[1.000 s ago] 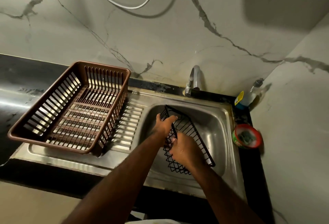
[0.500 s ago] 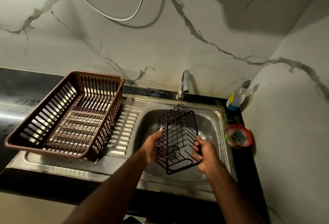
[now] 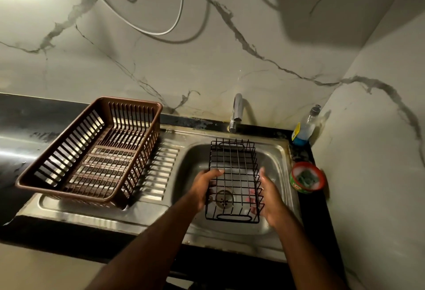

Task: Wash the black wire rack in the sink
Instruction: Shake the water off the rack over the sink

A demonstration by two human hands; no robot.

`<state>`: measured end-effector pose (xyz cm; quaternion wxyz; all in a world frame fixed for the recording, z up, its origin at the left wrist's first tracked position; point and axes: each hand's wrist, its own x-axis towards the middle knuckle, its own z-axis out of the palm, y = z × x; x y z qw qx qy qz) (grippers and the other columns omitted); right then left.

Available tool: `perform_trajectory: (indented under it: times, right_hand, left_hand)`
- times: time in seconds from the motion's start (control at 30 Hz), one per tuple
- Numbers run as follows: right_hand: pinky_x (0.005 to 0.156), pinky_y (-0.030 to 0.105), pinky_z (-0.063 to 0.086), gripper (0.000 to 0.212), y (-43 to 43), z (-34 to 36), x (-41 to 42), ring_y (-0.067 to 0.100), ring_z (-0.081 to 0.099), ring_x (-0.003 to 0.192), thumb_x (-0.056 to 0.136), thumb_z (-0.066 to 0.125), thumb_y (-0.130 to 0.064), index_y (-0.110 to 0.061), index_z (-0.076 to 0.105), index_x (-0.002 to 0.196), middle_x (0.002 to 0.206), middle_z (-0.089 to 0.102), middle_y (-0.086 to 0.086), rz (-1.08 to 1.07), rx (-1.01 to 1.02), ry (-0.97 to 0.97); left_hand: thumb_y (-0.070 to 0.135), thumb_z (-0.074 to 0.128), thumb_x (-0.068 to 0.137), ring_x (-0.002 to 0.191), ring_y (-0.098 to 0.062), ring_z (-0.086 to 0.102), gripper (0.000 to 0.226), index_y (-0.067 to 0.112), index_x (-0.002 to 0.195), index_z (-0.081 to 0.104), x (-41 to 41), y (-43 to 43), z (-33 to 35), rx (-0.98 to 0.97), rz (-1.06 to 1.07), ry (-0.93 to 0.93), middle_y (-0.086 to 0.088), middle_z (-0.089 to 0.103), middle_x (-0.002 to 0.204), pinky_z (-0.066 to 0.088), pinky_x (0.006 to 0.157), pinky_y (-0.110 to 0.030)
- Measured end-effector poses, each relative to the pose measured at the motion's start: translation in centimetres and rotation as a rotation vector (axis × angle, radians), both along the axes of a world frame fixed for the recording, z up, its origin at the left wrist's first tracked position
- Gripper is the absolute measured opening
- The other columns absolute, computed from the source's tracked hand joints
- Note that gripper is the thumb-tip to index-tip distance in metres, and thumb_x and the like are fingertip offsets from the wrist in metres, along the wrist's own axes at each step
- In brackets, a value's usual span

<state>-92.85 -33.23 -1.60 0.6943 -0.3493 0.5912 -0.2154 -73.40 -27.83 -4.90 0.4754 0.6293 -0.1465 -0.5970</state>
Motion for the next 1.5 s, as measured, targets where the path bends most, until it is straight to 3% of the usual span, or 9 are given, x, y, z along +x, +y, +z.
perform_trajectory:
  times: [0.13,0.27,0.53,0.7,0.8,0.9,1.03,1.17,1.5]
  right_hand:
    - [0.066,0.029,0.049,0.054,-0.5,0.5,0.8,0.024,0.061,0.100,0.088,0.055,-0.069,-0.033,0.053,0.129,0.120,0.059,0.006,0.146,-0.150,0.111]
    - [0.066,0.025,0.048,0.062,-0.3,-0.1,1.3,0.015,0.064,0.101,0.089,0.063,-0.057,-0.030,0.049,0.143,0.125,0.061,-0.004,0.008,-0.449,0.066]
    - [0.063,0.033,0.051,0.034,-1.1,-1.6,2.7,0.026,0.065,0.086,0.094,0.060,-0.049,-0.027,0.063,0.120,0.108,0.068,0.008,-0.009,-0.293,0.064]
    - [0.054,0.029,0.045,0.033,-0.5,-1.5,3.2,0.027,0.059,0.077,0.094,0.059,-0.051,-0.026,0.061,0.116,0.094,0.063,0.017,-0.050,-0.212,0.040]
    - [0.074,0.035,0.054,0.047,0.0,-1.8,3.5,0.020,0.065,0.097,0.094,0.059,-0.051,-0.027,0.057,0.135,0.114,0.068,-0.001,-0.061,-0.429,0.073]
    - [0.056,0.030,0.046,0.045,0.7,-1.8,3.5,0.016,0.057,0.067,0.092,0.060,-0.056,-0.024,0.063,0.124,0.082,0.060,-0.002,-0.052,-0.293,0.090]
    - [0.061,0.023,0.046,0.038,0.8,-1.5,2.8,0.007,0.061,0.080,0.097,0.059,-0.045,-0.026,0.061,0.130,0.100,0.068,-0.006,-0.078,-0.454,0.102]
    - [0.056,0.028,0.046,0.035,1.0,-2.1,2.4,0.024,0.062,0.072,0.093,0.062,-0.049,-0.022,0.066,0.115,0.082,0.066,0.007,-0.090,-0.260,0.078]
    - [0.049,0.019,0.047,0.045,0.8,-2.4,2.6,0.012,0.062,0.070,0.094,0.061,-0.052,-0.019,0.066,0.124,0.090,0.067,-0.001,-0.108,-0.420,0.137]
  left_hand:
    - [0.045,0.071,0.086,0.075,-0.020,0.054,0.056,0.017,0.132,0.057,-0.8,-0.2,0.5,-0.041,0.051,-0.055,-0.022,0.060,0.108,0.048,0.058,-0.033]
    - [0.039,0.074,0.087,0.120,-0.037,0.057,0.081,0.025,0.156,0.035,-1.2,0.0,0.6,-0.255,0.186,-0.166,-0.015,0.059,0.134,0.048,0.101,-0.051]
    - [0.049,0.075,0.071,0.124,-0.052,0.053,0.079,0.009,0.137,0.056,-0.1,-0.7,1.5,-0.162,0.134,-0.193,-0.031,0.056,0.134,0.038,0.108,-0.065]
    - [0.028,0.061,0.096,0.070,-0.011,0.050,0.017,0.015,0.106,0.066,0.8,-0.7,1.5,-0.172,0.013,-0.239,0.004,0.058,0.080,0.041,0.056,-0.023]
    - [0.016,0.058,0.100,0.072,-0.008,0.063,0.027,0.013,0.127,0.060,1.7,-0.2,0.8,-0.239,-0.012,-0.225,0.009,0.067,0.083,0.050,0.061,-0.018]
    - [0.030,0.062,0.097,0.050,-0.008,0.045,0.037,0.003,0.124,0.062,1.4,0.3,1.0,-0.134,-0.061,-0.208,0.004,0.053,0.069,0.034,0.045,-0.025]
    - [0.022,0.067,0.095,0.079,-0.003,0.064,0.033,0.024,0.127,0.057,1.3,0.4,1.4,-0.179,-0.039,-0.177,0.005,0.067,0.097,0.049,0.070,-0.019]
    - [0.025,0.065,0.096,0.055,-0.003,0.050,0.014,0.013,0.104,0.067,0.9,0.2,2.3,-0.105,-0.153,-0.192,0.001,0.057,0.077,0.039,0.047,-0.016]
    - [0.039,0.077,0.079,0.099,-0.036,0.065,0.070,0.002,0.133,0.054,1.8,-0.3,3.4,-0.086,-0.132,-0.206,-0.027,0.062,0.119,0.054,0.092,-0.048]
